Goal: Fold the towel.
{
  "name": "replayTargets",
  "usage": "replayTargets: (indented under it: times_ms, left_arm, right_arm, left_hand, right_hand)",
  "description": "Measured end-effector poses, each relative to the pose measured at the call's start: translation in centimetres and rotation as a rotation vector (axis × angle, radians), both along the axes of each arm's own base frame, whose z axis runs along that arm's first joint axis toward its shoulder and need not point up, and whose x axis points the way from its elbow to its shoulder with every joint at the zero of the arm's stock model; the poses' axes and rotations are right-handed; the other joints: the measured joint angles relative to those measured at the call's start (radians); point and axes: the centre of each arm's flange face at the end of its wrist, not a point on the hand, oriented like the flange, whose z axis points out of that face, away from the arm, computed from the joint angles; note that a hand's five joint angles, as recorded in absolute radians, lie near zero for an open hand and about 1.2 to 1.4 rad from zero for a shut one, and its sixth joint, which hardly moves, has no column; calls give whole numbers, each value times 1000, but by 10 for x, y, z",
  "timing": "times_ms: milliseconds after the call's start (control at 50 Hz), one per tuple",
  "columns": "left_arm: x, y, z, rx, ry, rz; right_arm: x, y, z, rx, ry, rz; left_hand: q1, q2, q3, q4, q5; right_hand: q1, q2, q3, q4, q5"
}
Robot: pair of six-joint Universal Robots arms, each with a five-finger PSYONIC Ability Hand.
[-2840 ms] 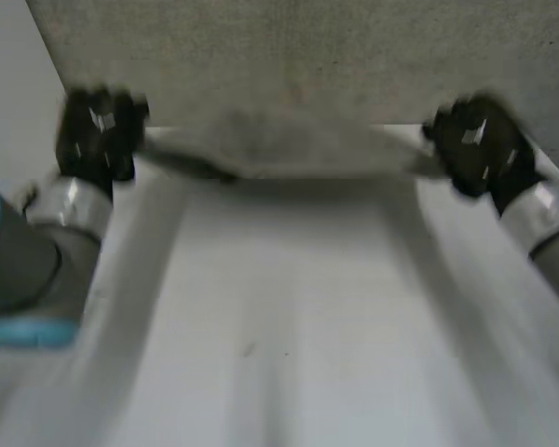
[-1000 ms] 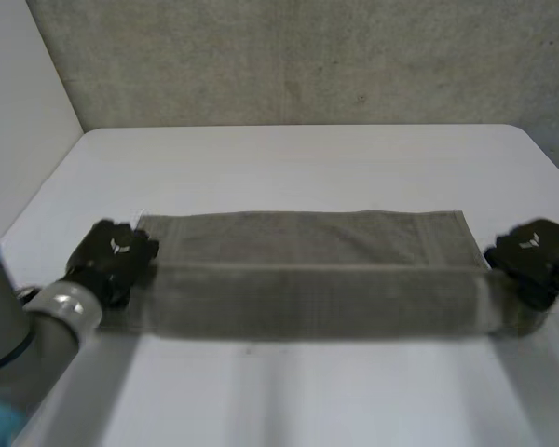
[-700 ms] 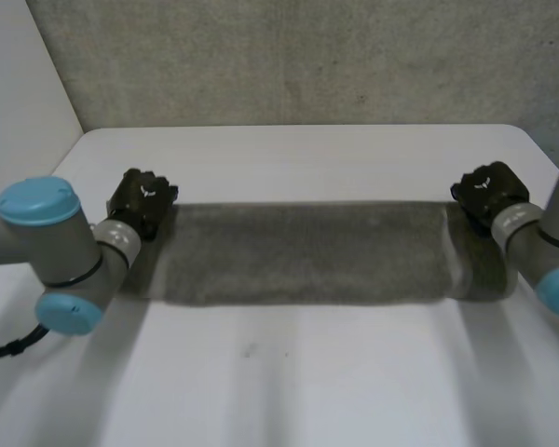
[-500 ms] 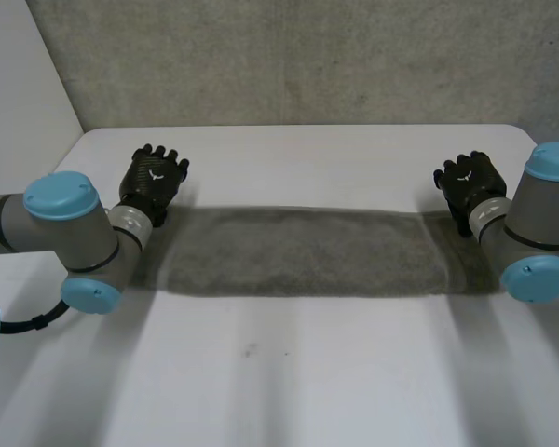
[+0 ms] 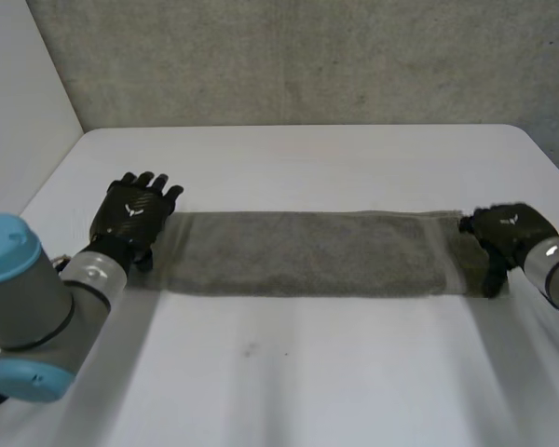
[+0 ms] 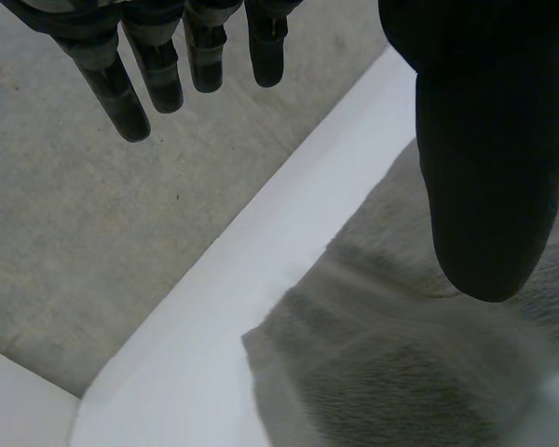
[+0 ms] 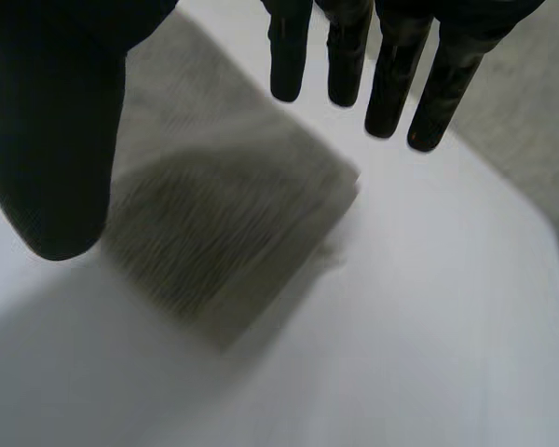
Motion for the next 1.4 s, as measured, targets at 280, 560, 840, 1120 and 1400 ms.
replayTargets:
  times_ms: [280,560,840,1120,1400]
  left_arm:
    - [4,8,-4,33,96,13]
    - [4,9,-5,39,94,13]
    - [4,10,-6,41,94,13]
    - [4,11,-6,43,93,12]
    - [4,11,-6,43,93,14]
  right_arm:
    - [-14,-14,-31,10,-23,-4]
    - [-27,-29,-30,-67,8,-28]
    - [-98,-63,3,-281,447,-282]
    - [29,-22,42,-479,247,118]
    - [196,100,7,-616,133,841]
  left_hand:
    - [0,0,0,0,0]
    - [0,0,0,0,0]
    - [0,-1,0,0,0]
    - [0,-1,0,-1,0]
    - [0,-1,0,-1,0]
  right_hand:
    - [305,352,349,352,320]
    - [688,879,877,892,838]
    - [688,879,882,893,852]
    - [688,879,893,895,854]
    - [688,879,893,896,855]
